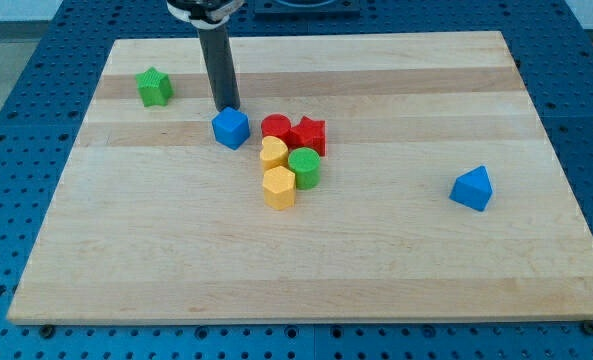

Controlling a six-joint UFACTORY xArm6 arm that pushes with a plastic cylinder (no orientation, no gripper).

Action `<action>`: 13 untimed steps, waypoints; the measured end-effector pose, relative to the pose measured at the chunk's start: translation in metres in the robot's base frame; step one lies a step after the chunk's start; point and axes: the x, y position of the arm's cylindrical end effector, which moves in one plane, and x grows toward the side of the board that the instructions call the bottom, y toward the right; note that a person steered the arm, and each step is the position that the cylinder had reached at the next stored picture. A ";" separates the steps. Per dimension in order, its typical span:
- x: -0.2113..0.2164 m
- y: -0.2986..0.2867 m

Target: Move the green star closer to the yellow heart

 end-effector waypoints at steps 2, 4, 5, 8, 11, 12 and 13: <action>-0.068 -0.065; -0.032 -0.127; -0.035 -0.127; -0.048 -0.127; 0.022 -0.091; 0.026 -0.088; 0.052 -0.079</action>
